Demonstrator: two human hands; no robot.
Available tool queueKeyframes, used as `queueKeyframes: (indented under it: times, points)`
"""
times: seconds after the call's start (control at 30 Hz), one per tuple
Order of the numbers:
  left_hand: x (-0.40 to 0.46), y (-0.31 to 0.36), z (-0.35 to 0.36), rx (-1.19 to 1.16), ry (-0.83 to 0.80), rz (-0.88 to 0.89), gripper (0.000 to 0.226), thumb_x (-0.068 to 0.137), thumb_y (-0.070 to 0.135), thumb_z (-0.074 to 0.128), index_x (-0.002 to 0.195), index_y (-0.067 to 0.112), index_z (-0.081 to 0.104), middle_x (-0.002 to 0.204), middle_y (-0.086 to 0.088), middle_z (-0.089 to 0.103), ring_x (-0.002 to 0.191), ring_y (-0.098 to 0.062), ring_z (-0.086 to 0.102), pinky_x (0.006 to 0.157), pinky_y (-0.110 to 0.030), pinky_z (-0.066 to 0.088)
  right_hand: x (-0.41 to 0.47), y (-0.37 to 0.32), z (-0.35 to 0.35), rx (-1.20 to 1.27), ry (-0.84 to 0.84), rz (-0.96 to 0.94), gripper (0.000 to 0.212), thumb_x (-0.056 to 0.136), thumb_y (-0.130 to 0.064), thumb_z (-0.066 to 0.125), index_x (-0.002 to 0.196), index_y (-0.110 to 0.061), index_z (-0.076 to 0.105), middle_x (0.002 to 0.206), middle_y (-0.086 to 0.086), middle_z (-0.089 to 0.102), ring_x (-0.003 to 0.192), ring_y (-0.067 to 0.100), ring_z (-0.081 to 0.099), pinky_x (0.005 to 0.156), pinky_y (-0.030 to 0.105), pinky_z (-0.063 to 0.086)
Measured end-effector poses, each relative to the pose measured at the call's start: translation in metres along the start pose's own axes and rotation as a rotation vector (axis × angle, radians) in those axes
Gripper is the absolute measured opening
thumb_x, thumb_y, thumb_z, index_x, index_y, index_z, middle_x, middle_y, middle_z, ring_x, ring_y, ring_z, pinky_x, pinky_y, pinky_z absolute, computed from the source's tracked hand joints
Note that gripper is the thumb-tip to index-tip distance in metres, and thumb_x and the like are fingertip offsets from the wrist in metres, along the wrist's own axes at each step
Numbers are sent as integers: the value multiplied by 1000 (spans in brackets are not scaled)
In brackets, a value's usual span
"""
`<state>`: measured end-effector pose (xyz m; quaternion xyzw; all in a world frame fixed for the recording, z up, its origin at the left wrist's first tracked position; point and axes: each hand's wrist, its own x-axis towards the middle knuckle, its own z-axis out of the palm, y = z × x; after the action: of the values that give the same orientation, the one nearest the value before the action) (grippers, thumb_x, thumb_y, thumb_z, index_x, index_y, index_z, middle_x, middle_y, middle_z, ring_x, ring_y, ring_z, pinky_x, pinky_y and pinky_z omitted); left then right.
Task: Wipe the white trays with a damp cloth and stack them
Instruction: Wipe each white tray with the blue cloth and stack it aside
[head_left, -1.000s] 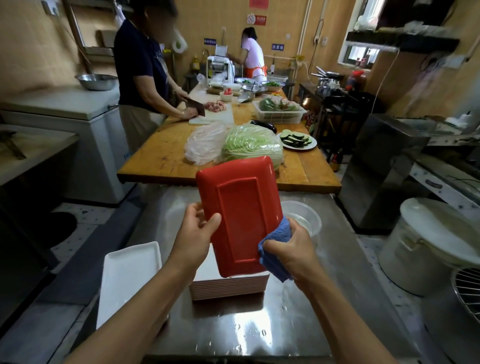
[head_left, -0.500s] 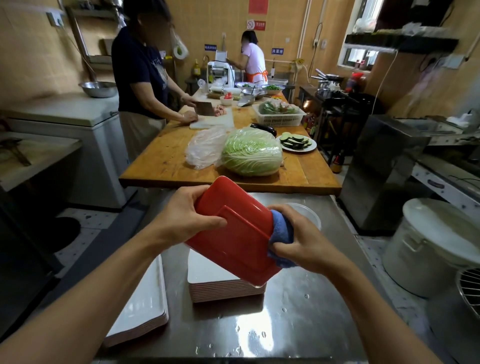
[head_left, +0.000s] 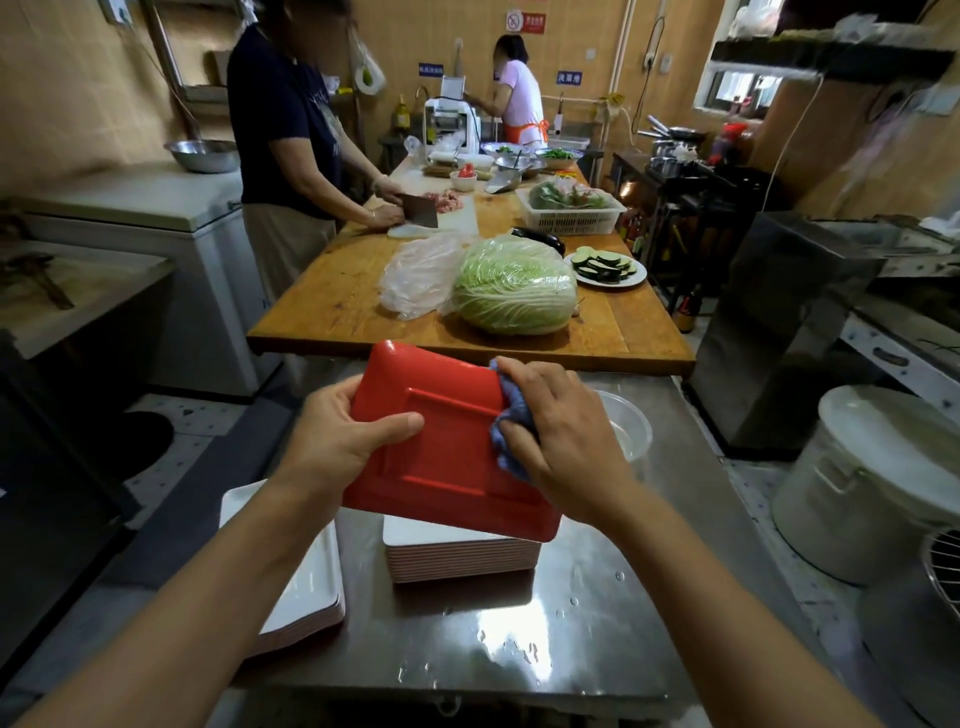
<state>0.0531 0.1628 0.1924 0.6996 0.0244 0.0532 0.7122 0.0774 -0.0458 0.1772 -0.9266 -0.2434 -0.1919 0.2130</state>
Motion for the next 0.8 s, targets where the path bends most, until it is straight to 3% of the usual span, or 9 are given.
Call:
queueKeyframes:
  times: [0.13, 0.23, 0.37, 0.53, 0.67, 0.8]
  points:
    - [1, -7, -11, -62, 11, -40, 35, 63, 9, 73, 97, 14, 65, 84, -7, 73, 75, -23, 71, 58, -32, 59, -4, 16, 4, 178, 6, 85, 58, 85, -31, 41, 141, -16, 37, 138, 4, 40, 123, 19, 37, 103, 29, 32]
    - [7, -12, -14, -135, 41, -95, 32, 60, 12, 72, 92, 16, 65, 75, -1, 73, 67, -18, 71, 52, -27, 55, -5, 17, 11, 236, 23, 81, 62, 86, -27, 42, 146, -20, 26, 154, -2, 17, 140, 13, 16, 109, 21, 19]
    - [21, -18, -15, -271, 129, -217, 21, 74, 4, 67, 92, 15, 65, 72, -1, 73, 63, -16, 70, 52, -29, 56, -24, 14, 30, 260, 59, 15, 70, 88, -18, 48, 148, -18, 12, 158, -2, -2, 146, 16, 4, 117, 36, 17]
    - [26, -28, -7, -315, 166, -356, 20, 75, 8, 69, 91, 18, 66, 78, -6, 72, 66, -22, 69, 56, -34, 53, -43, 11, 48, 133, 102, 44, 58, 94, -27, 42, 145, -13, 21, 156, 7, 8, 146, 26, 6, 118, 44, 13]
    - [25, -30, 9, -386, 208, -393, 21, 79, 12, 68, 99, 12, 64, 87, -14, 69, 76, -29, 66, 67, -42, 54, -33, -20, 64, 28, 121, -79, 55, 90, -27, 43, 141, -7, 37, 151, 13, 27, 142, 30, 17, 112, 53, 22]
    - [25, -31, 14, -411, 220, -373, 12, 85, 21, 65, 94, 13, 64, 83, -11, 69, 64, -20, 66, 59, -32, 57, -31, -55, 82, 111, 123, -116, 63, 86, -30, 48, 144, -11, 31, 152, 10, 29, 143, 26, 19, 114, 48, 19]
